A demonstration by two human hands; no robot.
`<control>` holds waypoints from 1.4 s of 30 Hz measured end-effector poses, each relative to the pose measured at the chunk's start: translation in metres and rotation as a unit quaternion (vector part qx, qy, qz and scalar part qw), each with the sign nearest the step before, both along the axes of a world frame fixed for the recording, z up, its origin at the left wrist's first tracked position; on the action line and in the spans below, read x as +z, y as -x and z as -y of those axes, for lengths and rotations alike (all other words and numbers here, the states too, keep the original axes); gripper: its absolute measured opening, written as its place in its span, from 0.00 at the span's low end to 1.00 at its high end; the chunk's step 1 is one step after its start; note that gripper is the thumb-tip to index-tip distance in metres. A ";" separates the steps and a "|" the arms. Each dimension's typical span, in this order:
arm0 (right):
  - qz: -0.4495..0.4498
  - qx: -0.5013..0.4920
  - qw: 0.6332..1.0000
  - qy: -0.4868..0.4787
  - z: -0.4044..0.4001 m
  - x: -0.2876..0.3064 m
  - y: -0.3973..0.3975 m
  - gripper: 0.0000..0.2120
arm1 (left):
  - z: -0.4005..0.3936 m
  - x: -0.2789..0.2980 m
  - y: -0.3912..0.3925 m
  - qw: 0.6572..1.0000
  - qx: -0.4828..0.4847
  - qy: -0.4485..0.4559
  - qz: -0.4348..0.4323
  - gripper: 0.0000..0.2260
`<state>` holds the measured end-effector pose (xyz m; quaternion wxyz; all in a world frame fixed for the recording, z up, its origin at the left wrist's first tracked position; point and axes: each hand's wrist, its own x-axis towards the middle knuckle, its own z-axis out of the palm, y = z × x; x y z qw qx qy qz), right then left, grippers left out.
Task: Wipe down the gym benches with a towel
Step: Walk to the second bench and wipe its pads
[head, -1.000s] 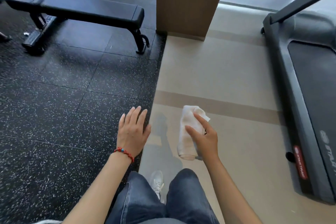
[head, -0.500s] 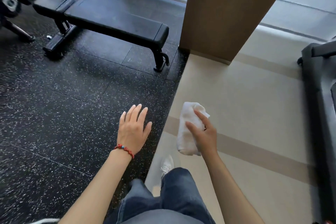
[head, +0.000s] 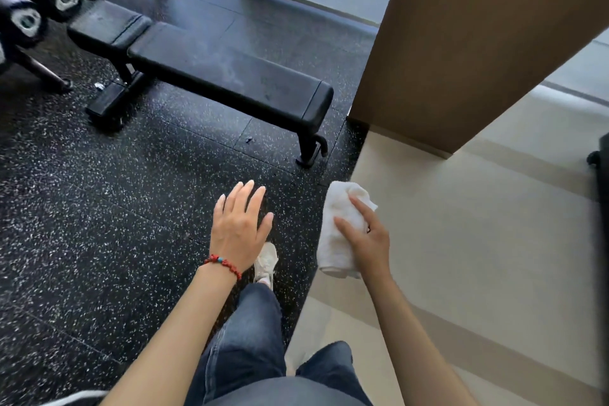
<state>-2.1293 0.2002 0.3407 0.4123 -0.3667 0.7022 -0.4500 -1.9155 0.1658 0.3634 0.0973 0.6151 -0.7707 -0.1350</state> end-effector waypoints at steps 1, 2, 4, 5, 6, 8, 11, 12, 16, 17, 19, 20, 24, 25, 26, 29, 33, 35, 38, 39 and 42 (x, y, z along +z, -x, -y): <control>0.004 -0.005 1.000 0.001 0.022 -0.001 -0.005 0.22 | 0.024 0.000 -0.005 1.000 -0.002 0.001 0.001 0.25; 0.005 -0.008 1.000 -0.004 0.042 -0.002 -0.010 0.22 | 0.047 0.001 -0.009 1.000 -0.004 -0.001 -0.001 0.25; 0.003 -0.015 1.000 -0.008 0.082 -0.004 -0.019 0.22 | 0.090 0.004 -0.019 1.000 -0.007 -0.005 -0.001 0.25; 0.001 -0.018 1.000 -0.005 0.095 -0.003 -0.022 0.22 | 0.104 0.005 -0.022 1.000 -0.012 -0.001 0.001 0.25; -0.002 -0.021 1.000 -0.001 0.111 -0.002 -0.025 0.22 | 0.122 0.007 -0.026 1.000 -0.019 0.004 0.007 0.25; -0.003 -0.031 1.000 -0.002 0.147 0.000 -0.029 0.22 | 0.161 0.010 -0.030 0.999 -0.032 0.005 0.012 0.25; 0.007 -0.048 0.999 0.000 0.191 0.003 -0.032 0.22 | 0.212 0.010 -0.030 0.999 -0.035 -0.004 0.010 0.24; 0.005 -0.053 0.999 0.001 0.204 0.002 -0.031 0.22 | 0.227 0.009 -0.028 0.999 -0.038 -0.006 0.009 0.24; 0.010 -0.060 0.998 -0.011 0.257 -0.011 -0.021 0.22 | 0.280 -0.006 -0.012 0.998 -0.051 -0.028 0.006 0.24; 0.010 -0.061 0.998 -0.013 0.271 -0.016 -0.018 0.23 | 0.294 -0.011 -0.006 0.998 -0.055 -0.031 0.006 0.24; 0.016 -0.065 0.998 -0.022 0.298 -0.028 -0.011 0.22 | 0.322 -0.022 0.005 0.997 -0.058 -0.042 0.008 0.24; 0.022 -0.069 0.997 -0.027 0.312 -0.034 -0.006 0.22 | 0.336 -0.027 0.010 0.997 -0.060 -0.048 0.009 0.24; 0.032 -0.071 0.996 -0.053 0.360 -0.054 0.009 0.22 | 0.384 -0.042 0.029 0.996 -0.065 -0.061 0.013 0.24; 0.033 -0.073 0.995 -0.059 0.375 -0.061 0.014 0.22 | 0.399 -0.048 0.035 0.995 -0.068 -0.066 0.014 0.24; 0.033 -0.072 0.995 -0.062 0.388 -0.067 0.018 0.22 | 0.414 -0.055 0.040 0.995 -0.071 -0.067 0.015 0.23; 0.029 -0.061 0.995 -0.073 0.427 -0.095 0.028 0.21 | 0.455 -0.082 0.052 0.994 -0.075 -0.070 0.021 0.23; 0.016 -0.073 0.992 -0.098 0.471 -0.145 0.034 0.20 | 0.498 -0.132 0.062 0.994 -0.079 -0.072 0.014 0.22; 0.018 -0.090 0.990 -0.110 0.489 -0.176 0.035 0.20 | 0.517 -0.163 0.067 0.994 -0.084 -0.072 0.009 0.21; 0.013 -0.121 0.986 -0.111 0.509 -0.227 0.032 0.20 | 0.539 -0.217 0.073 0.992 -0.101 -0.079 0.010 0.20; 0.009 -0.132 0.985 -0.111 0.515 -0.244 0.031 0.20 | 0.547 -0.235 0.074 0.991 -0.108 -0.080 0.011 0.20; -0.015 -0.157 0.980 -0.119 0.529 -0.292 0.028 0.21 | 0.563 -0.287 0.076 0.988 -0.133 -0.079 0.017 0.20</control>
